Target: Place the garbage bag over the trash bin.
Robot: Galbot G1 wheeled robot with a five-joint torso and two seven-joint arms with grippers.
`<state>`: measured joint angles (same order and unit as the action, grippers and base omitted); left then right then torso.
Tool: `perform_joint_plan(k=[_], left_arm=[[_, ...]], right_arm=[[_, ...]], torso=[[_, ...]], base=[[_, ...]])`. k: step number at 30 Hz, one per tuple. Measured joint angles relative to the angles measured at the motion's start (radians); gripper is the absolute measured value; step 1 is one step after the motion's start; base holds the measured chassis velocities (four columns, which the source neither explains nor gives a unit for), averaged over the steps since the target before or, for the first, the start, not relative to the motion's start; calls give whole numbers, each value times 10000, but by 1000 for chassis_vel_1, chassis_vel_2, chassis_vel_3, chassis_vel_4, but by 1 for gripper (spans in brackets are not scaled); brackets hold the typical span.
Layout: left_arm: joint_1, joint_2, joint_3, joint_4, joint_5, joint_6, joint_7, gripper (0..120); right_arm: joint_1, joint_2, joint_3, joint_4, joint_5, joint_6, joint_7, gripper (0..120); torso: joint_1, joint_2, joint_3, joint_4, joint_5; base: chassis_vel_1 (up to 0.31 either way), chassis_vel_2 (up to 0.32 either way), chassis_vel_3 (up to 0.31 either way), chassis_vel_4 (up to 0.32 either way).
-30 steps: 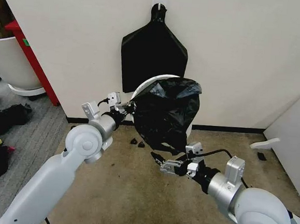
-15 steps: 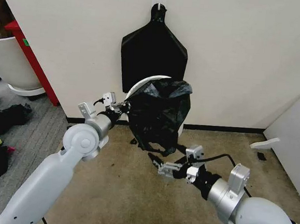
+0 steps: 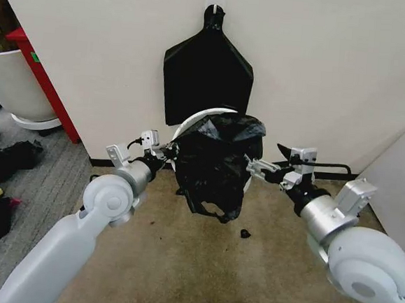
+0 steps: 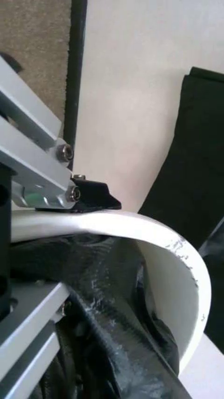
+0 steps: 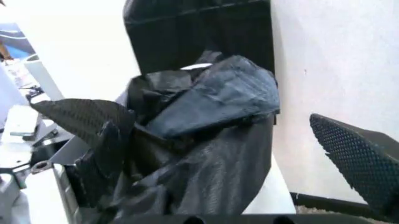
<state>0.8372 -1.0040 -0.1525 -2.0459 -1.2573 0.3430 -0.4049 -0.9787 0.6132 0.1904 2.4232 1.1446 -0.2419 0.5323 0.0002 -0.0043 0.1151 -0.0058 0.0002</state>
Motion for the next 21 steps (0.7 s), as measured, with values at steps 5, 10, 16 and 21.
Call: perform_joint_plan(k=[5, 10, 16, 21], left_arm=[[-17, 17, 54, 0, 109, 53, 149, 4], [-7, 62, 89, 69, 459, 85, 353, 4], [-5, 68, 90, 47, 458, 168, 394, 4], [-14, 105, 95, 29, 446, 222, 424, 4]], right_arm=[[103, -99, 13, -385, -567, -303, -256, 99], [249, -765, 92, -499, -1612, -906, -1173, 100], [586, -1053, -42, -599, -1709, -1178, -1219, 99], [707, -1551, -43, -837, -3149, -1337, -2251, 99]], torso=[[0, 0, 0, -1, 2], [0, 0, 0, -1, -3], [0, 0, 0, -1, 0], [0, 0, 0, -1, -1]], base=[[0, 0, 0, 0], [0, 0, 0, 0], [0, 0, 0, 0], [0, 0, 0, 0]])
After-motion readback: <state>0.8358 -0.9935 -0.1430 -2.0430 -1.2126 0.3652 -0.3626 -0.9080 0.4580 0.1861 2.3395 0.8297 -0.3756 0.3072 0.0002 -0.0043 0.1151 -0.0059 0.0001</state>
